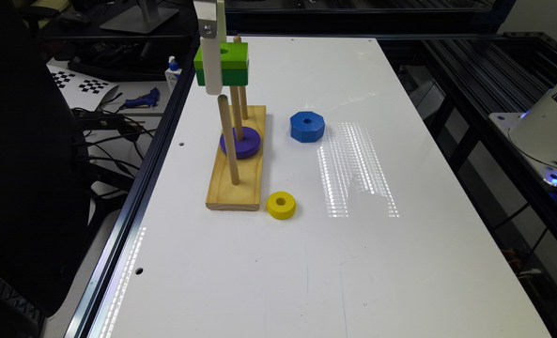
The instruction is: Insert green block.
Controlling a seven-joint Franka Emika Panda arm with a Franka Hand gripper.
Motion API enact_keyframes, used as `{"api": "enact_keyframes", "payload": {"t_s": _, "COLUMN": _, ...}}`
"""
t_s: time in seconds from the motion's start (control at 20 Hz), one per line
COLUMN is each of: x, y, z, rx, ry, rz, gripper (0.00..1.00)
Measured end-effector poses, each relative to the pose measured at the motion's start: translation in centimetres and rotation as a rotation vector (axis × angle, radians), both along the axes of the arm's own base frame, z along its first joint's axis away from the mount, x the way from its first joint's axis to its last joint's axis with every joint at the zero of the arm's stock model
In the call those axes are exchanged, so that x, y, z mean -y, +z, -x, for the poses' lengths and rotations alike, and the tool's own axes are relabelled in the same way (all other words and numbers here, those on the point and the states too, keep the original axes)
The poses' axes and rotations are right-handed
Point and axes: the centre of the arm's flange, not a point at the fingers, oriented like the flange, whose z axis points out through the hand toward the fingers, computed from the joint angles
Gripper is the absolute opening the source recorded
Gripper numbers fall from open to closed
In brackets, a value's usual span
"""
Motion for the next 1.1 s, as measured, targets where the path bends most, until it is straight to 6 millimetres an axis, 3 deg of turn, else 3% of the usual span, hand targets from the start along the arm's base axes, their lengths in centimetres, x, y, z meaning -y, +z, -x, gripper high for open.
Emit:
{"api": "enact_keyframes", "payload": {"t_s": 0.15, "x": 0.0, "y": -1.05, "z": -0.24, "rx": -0.005, "ry": 0.001, "rz": 0.001, "gripper": 0.0}}
{"api": "enact_keyframes", "payload": {"t_s": 1.1, "x": -0.17, "y": -1.0, "z": -0.31, "rx": -0.004, "ry": 0.003, "rz": 0.002, "gripper": 0.0}}
